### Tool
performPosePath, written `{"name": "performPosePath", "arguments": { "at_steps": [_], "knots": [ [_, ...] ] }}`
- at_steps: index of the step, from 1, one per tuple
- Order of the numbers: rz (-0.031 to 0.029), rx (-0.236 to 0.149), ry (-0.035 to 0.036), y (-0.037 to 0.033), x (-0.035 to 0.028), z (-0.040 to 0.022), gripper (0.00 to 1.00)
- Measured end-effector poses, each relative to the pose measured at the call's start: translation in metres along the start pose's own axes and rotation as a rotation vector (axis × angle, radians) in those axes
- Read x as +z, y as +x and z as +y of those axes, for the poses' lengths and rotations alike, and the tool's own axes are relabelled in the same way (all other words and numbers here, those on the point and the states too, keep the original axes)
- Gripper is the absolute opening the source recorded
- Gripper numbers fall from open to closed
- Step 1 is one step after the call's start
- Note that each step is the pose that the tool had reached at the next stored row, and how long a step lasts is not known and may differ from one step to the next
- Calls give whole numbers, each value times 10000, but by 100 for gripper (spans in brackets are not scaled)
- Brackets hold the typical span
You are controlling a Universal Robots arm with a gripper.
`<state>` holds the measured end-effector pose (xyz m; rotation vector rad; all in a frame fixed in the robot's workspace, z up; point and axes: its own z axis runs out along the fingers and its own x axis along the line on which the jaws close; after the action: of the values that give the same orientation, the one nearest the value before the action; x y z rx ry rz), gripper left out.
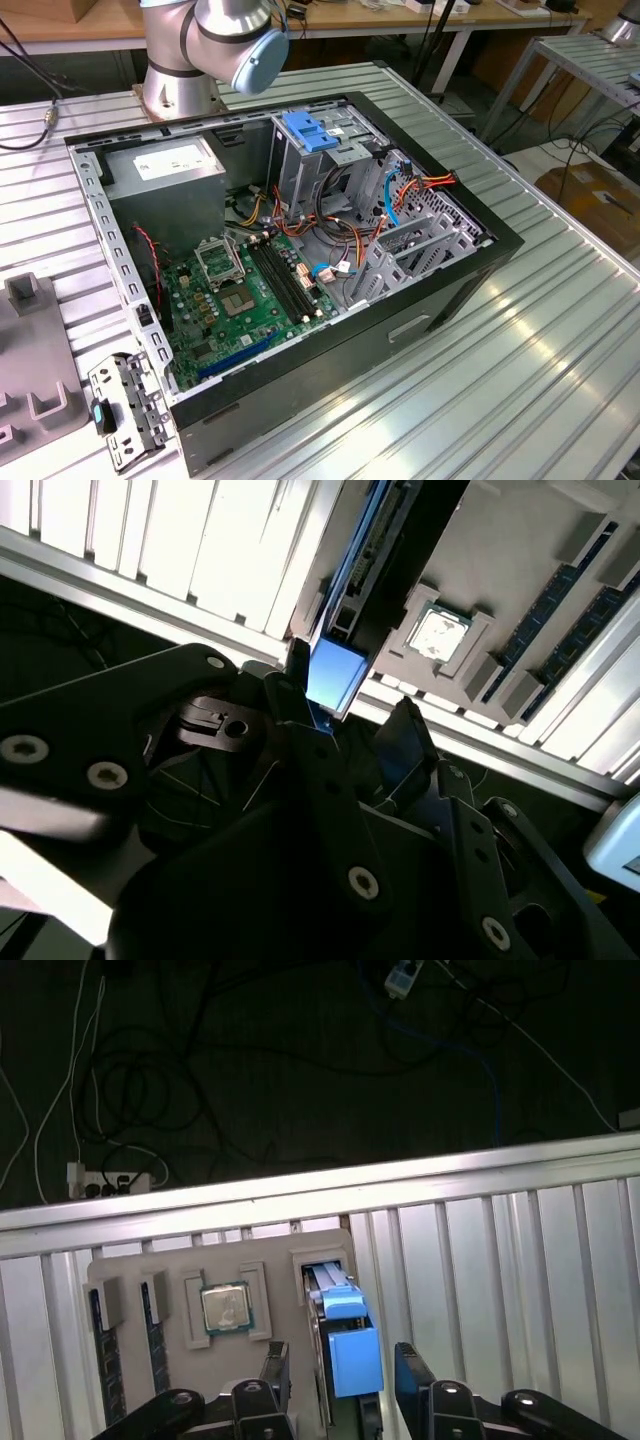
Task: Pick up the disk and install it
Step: 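Pick up the disk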
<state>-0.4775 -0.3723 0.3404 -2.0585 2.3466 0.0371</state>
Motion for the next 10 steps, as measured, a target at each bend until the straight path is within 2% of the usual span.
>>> {"name": "performPosePath", "arguments": {
  "at_steps": [10],
  "knots": [
    [1,-48,-1,0,4,0,54]
  ]
}}
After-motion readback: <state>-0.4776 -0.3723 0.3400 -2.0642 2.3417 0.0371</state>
